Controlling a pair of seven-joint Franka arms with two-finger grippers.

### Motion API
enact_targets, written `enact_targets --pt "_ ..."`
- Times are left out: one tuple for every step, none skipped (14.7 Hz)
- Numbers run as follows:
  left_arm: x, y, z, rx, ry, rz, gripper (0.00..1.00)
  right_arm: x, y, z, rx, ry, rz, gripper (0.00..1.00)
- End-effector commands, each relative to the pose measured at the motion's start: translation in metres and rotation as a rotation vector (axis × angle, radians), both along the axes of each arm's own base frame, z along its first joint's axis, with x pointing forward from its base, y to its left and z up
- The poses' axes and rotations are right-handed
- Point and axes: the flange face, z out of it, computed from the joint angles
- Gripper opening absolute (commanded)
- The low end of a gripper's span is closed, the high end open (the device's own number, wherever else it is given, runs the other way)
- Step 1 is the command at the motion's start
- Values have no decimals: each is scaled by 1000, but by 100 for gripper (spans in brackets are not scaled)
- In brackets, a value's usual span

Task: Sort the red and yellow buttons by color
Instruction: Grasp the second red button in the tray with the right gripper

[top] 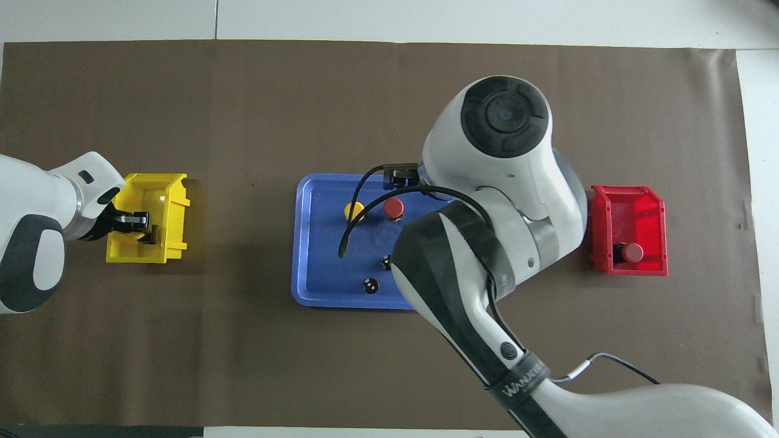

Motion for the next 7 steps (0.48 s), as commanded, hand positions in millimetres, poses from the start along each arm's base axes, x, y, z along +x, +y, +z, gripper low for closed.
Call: enact_targets --pt "-8 4 -8 5 -35 -18 8 10 20 -38 -36 -32 -24 100" --pt "-6 7 -12 4 -34 -12 21 8 20 -46 -37 -30 -21 96" --pt "-6 8 -12 4 -34 -10 32 5 19 -55 -40 -27 -19 92" --pt "-6 9 -12 4 -34 -9 40 2 17 -60 -37 -30 -16 89" --pt "-6 9 -12 4 -34 -7 44 -1 15 -65 -43 -23 -8 85" --pt "-5 13 -12 4 -35 0 48 -3 13 -68 -47 -18 -6 83" --pt "-4 14 -11 4 -35 2 50 -5 12 -69 -49 -16 -1 81"
